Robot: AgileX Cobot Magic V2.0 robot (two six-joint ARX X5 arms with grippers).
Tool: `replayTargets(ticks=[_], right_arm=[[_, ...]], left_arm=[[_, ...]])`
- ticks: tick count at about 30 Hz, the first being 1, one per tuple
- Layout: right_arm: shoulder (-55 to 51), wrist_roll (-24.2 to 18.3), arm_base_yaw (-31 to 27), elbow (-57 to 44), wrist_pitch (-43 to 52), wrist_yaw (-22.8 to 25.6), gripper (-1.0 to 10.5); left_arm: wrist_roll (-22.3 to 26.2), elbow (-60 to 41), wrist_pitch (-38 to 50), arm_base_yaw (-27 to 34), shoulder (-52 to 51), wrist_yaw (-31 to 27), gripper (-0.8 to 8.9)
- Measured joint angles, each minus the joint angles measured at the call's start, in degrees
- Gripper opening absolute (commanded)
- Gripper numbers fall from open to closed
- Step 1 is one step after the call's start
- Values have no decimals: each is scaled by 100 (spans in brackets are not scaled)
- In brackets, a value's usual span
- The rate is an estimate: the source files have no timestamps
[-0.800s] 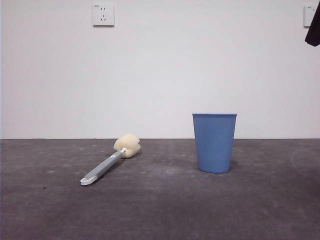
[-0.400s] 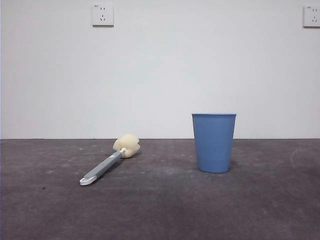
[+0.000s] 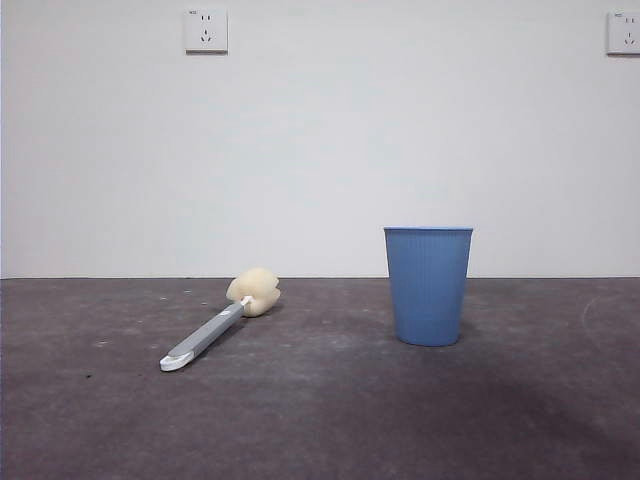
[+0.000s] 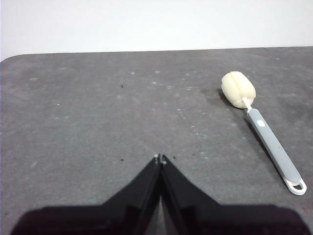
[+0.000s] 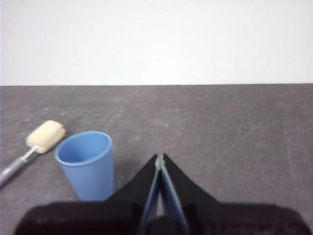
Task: Pick up the cup brush,pick up the cup,insert the brush into the cup,clean the cup,put the cup brush back,put the cup back to the fixed position on the table
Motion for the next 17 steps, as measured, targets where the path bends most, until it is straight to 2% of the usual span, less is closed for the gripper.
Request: replayTargets(ticks=[6, 17], right_arm=[[-848, -15, -175, -1102, 109, -13, 1], [-1364, 50, -177, -1633, -26, -13, 1]], left_arm=[[0, 0, 0, 0, 0, 0, -3], [0, 0, 0, 0, 0, 2, -3]])
